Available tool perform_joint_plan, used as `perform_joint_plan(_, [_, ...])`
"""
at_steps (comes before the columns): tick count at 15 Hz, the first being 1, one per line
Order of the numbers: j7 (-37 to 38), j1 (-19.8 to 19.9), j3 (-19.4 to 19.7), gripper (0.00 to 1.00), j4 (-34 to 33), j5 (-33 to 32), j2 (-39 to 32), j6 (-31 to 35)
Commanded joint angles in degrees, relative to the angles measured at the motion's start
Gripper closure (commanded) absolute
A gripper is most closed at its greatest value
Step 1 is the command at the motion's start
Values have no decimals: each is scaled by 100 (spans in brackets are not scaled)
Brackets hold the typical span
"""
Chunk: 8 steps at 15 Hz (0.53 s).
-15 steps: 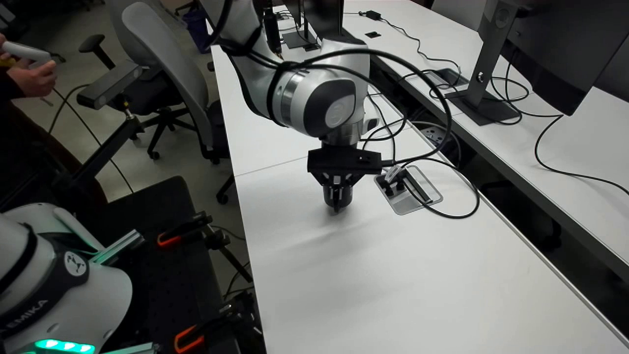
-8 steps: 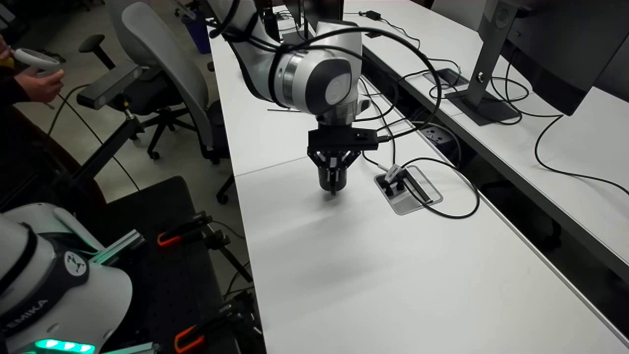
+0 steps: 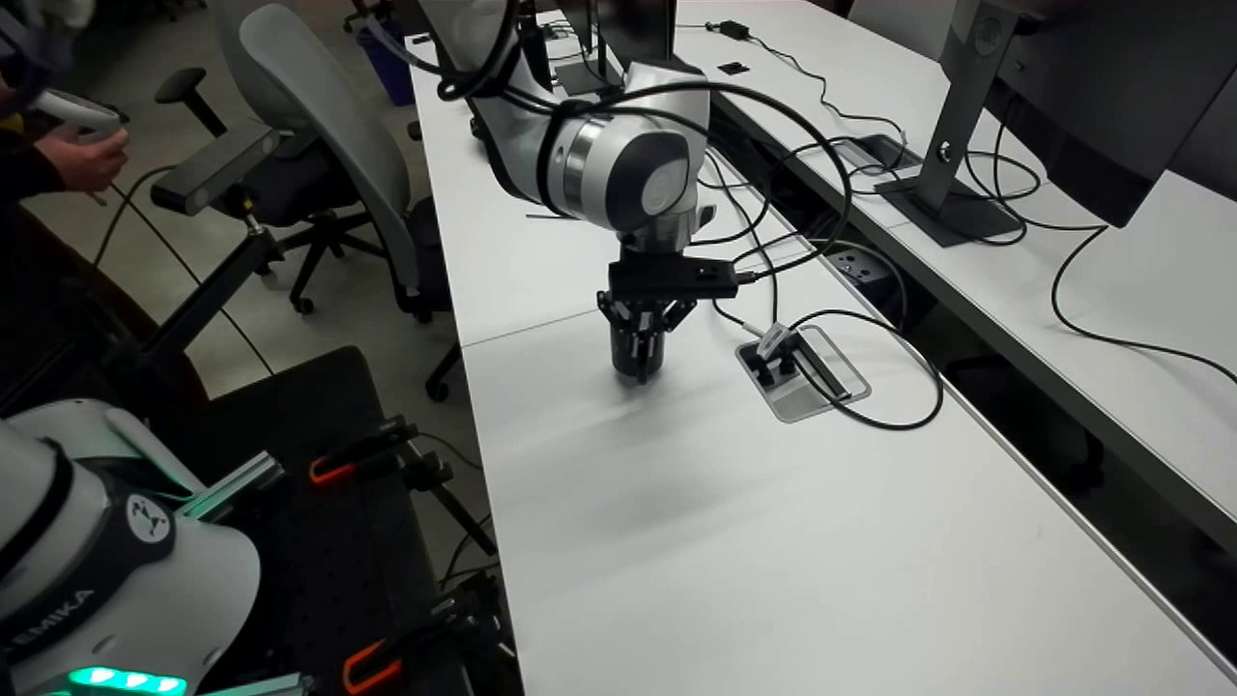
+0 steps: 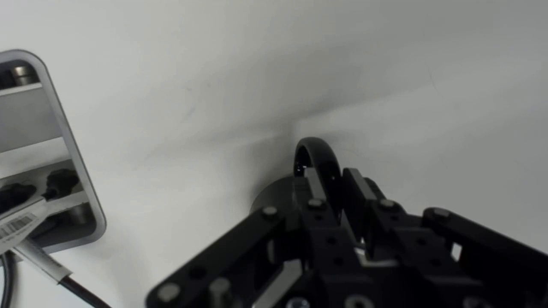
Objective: Move the cup to the left
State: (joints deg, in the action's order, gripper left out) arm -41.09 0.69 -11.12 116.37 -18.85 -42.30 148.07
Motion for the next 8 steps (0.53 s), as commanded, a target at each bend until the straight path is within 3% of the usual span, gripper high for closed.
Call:
perform_joint_plan(1, [-354,-24,-135,96,-368,131,-160,-326])
perform_joint_plan(8, [-451,-90,-240,96,-707,273,-325,-591])
